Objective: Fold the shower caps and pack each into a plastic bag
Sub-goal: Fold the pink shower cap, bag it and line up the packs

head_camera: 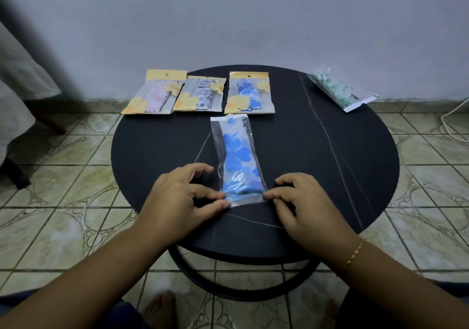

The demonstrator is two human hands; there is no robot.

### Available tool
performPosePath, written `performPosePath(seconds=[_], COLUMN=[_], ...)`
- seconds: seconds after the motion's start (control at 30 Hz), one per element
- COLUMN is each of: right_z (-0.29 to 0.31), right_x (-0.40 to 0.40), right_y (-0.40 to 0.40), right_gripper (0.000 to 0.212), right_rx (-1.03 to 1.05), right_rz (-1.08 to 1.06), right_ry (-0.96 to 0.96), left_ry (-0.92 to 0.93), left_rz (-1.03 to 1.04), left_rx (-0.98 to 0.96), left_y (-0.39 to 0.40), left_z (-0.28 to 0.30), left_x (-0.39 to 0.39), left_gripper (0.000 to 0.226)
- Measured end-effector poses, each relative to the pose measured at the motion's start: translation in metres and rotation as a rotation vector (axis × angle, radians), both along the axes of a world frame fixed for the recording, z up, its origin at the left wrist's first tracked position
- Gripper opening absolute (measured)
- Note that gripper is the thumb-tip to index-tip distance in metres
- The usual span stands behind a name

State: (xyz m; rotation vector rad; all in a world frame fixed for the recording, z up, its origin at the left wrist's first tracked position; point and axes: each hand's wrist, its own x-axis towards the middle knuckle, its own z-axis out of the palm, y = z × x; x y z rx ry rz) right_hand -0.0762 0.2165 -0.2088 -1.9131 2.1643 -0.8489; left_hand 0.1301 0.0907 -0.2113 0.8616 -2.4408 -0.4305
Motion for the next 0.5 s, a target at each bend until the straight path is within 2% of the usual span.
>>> performPosePath(seconds=[0.1, 0.17, 0.37, 0.43, 0.5], right_z=[0.0062, 0.0085, 0.0030, 0.0029, 0.0025], right_x=[0.0006, 0.0019, 0.0063, 0.0059, 0.0065], right_y=[0.0016, 0.0042, 0.0060, 0.0038, 0.0006], right_gripper=[0.018, 0.025, 0.047, 0.048, 0.045], right_rx=[-0.006, -0.018, -0.095, -0.097, -0.127], right_rz=[0.010, 0.013, 0.049, 0.032, 0.026], right_ry=[-0.032, -0.092, 0.085, 0.095, 0.136], left_ry=[0.055, 0.060, 0.027, 0.049, 0.050], left_rz=[-0.011, -0.012, 0.103, 0.071, -0.014], left_rx=[-0.002, -0.019, -0.083, -0.176, -0.369], left_y=[0.0008, 0.0019, 0.0066, 0.0079, 0.0097], left_z=[-0.0016, -0.0011, 0.0020, 0.0050, 0.0077], left_x=[-0.0002, 0.0006, -0.0014, -0.0029, -0.0062], left_gripper=[0.040, 0.039, 0.072, 0.072, 0.062])
